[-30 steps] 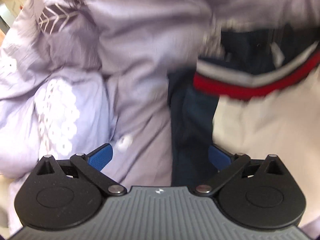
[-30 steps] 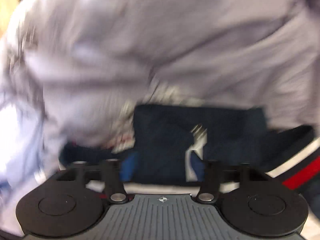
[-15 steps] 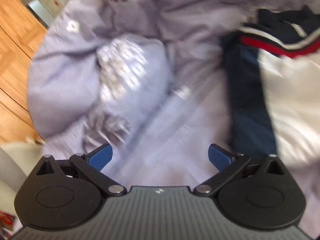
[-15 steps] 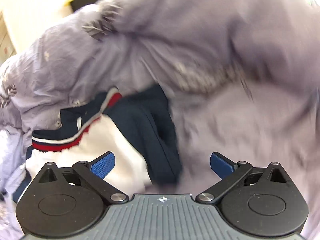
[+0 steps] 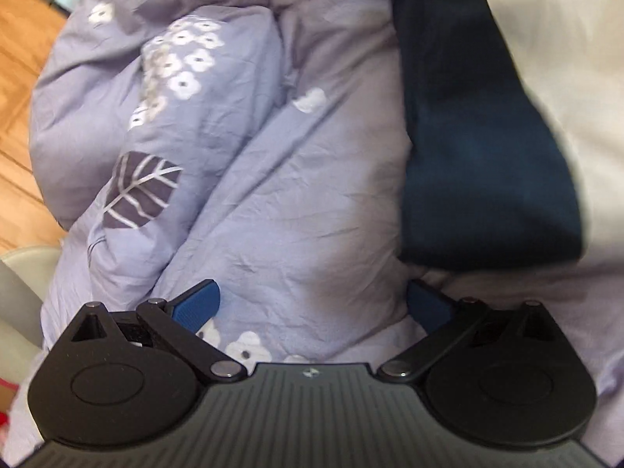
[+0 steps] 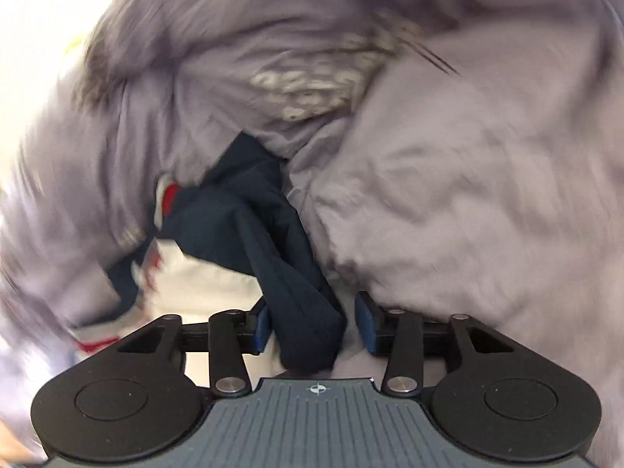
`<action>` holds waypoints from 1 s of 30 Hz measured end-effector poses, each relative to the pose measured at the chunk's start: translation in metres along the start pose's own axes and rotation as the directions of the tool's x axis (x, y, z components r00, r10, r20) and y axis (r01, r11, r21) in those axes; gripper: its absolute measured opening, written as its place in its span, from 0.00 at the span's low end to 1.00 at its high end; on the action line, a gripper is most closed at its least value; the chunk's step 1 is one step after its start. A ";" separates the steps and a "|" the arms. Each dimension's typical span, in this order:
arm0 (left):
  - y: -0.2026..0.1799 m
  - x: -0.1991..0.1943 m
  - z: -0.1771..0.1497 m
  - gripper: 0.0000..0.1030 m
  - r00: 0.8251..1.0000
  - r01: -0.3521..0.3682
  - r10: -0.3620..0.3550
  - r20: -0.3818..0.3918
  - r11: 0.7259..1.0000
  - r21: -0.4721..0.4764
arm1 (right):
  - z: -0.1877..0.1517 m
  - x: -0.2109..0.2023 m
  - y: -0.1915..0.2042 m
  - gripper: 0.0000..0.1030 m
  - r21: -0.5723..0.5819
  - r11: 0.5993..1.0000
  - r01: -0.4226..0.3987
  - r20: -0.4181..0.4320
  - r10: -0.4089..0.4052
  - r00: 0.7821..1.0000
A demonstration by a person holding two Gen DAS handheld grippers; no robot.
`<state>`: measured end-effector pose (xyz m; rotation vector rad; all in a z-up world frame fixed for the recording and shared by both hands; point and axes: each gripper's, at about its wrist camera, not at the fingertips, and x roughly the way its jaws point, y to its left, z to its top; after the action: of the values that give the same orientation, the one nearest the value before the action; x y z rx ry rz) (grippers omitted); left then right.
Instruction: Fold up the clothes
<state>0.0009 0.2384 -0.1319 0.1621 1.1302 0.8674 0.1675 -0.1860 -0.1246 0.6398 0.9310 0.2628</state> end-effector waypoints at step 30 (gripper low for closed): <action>-0.001 -0.010 0.022 1.00 0.976 0.214 -0.215 0.034 0.927 -0.308 | -0.020 0.037 0.046 0.86 -0.141 0.974 0.175 0.029 -0.173 0.985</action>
<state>0.0185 0.2373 -0.1150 -0.2196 0.9762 0.8362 0.1759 -0.1247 -0.1298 0.4243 0.9370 0.1660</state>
